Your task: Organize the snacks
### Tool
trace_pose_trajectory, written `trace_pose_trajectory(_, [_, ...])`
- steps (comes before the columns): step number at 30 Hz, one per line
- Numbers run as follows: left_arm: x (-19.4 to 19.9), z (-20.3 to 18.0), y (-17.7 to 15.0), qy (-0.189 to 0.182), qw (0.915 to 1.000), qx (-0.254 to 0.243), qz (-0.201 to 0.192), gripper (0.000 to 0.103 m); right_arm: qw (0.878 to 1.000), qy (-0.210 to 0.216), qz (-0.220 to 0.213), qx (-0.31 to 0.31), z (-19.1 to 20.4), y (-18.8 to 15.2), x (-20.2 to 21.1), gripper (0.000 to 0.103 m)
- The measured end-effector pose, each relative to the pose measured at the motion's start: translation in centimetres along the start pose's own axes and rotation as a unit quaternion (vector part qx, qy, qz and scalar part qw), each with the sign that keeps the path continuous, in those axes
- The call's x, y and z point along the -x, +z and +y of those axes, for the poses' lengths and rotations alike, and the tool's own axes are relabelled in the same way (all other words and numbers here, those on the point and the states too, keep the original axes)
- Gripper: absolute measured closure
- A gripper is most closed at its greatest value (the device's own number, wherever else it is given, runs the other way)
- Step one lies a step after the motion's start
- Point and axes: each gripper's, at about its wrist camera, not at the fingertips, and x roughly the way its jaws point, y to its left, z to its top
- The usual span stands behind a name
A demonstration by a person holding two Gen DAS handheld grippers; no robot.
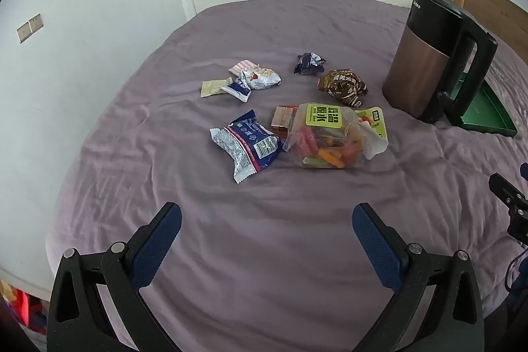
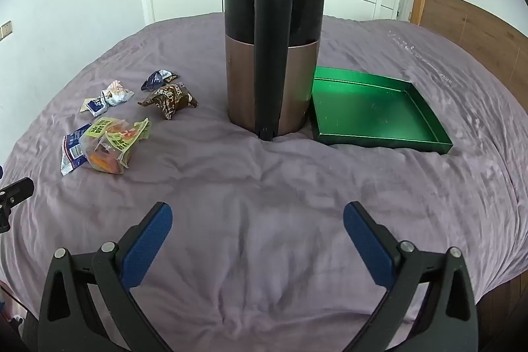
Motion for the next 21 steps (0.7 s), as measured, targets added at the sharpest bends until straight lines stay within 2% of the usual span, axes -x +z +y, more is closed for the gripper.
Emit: trace_pose_trajectory(21, [-0.36, 0.23, -0.22, -0.004, 0.9999, 0.005, 0.012, 0.001, 1.000, 0.001, 0.001, 0.000, -0.05, -0.14, -0.04, 0.000])
